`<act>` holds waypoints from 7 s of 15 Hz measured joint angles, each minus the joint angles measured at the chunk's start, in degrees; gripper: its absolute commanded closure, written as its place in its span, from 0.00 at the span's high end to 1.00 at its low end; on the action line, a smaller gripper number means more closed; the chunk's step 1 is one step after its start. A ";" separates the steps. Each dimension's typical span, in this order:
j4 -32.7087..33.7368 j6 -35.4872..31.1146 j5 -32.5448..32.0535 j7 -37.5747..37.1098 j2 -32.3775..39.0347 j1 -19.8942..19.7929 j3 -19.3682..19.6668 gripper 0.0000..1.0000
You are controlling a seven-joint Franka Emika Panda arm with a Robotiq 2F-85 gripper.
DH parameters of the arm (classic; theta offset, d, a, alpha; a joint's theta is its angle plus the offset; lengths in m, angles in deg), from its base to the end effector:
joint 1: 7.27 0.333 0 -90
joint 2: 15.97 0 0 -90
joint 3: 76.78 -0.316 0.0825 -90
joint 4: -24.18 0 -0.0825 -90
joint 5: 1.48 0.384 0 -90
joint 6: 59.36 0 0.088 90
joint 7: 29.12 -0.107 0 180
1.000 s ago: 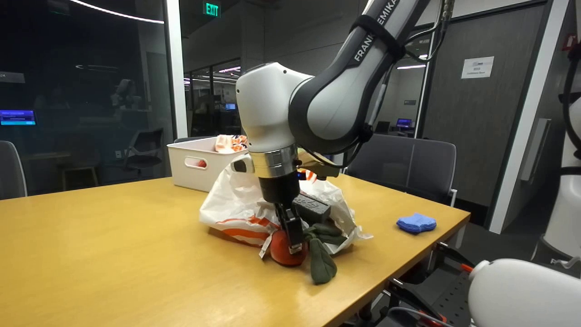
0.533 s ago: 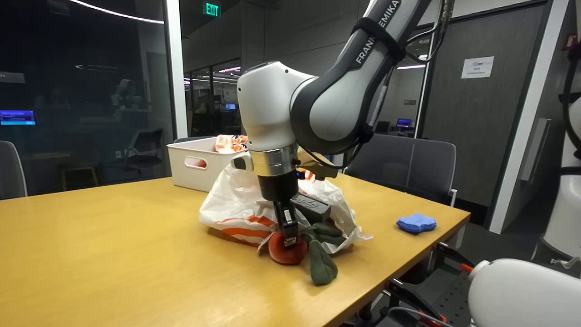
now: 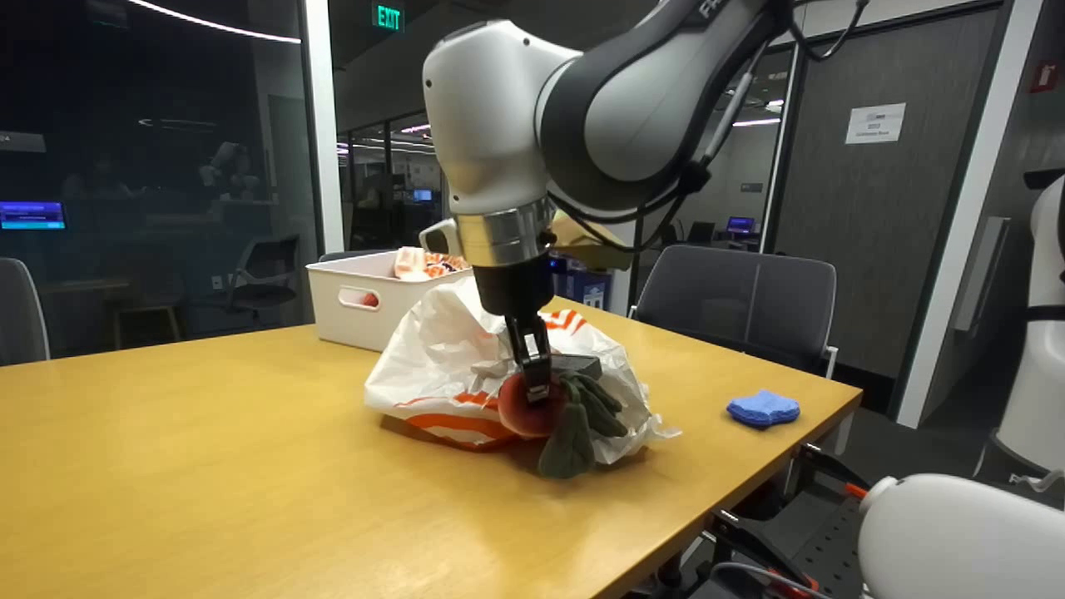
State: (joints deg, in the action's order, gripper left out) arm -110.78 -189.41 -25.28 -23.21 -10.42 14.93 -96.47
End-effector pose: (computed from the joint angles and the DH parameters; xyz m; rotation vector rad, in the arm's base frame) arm 0.3706 0.3201 0.2783 2.3965 1.5234 -0.1151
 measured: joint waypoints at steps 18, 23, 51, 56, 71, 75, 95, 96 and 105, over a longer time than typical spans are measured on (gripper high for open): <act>3.79 26.46 -46.19 -30.34 1.34 0.56 -2.40 0.07; 6.29 14.30 -47.09 -35.03 4.22 -1.05 -0.75 0.07; 10.24 -1.53 -54.96 -48.72 14.02 -4.51 8.34 0.07; 10.79 2.78 -55.48 -51.02 16.20 -4.00 7.51 0.39; 11.91 18.42 -27.11 -39.57 6.67 -1.68 -0.10 1.00; 12.87 25.73 -19.09 -35.91 2.50 -0.18 -0.81 1.00; 17.77 49.14 -24.68 -39.77 -0.70 5.02 -5.67 1.00; 17.99 47.87 -22.93 -38.40 -1.38 5.06 -6.02 1.00; 19.86 33.82 -8.79 -21.30 -4.56 3.22 -4.82 1.00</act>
State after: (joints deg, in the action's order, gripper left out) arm -90.92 -155.58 -34.07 -44.51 -14.98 18.15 -101.28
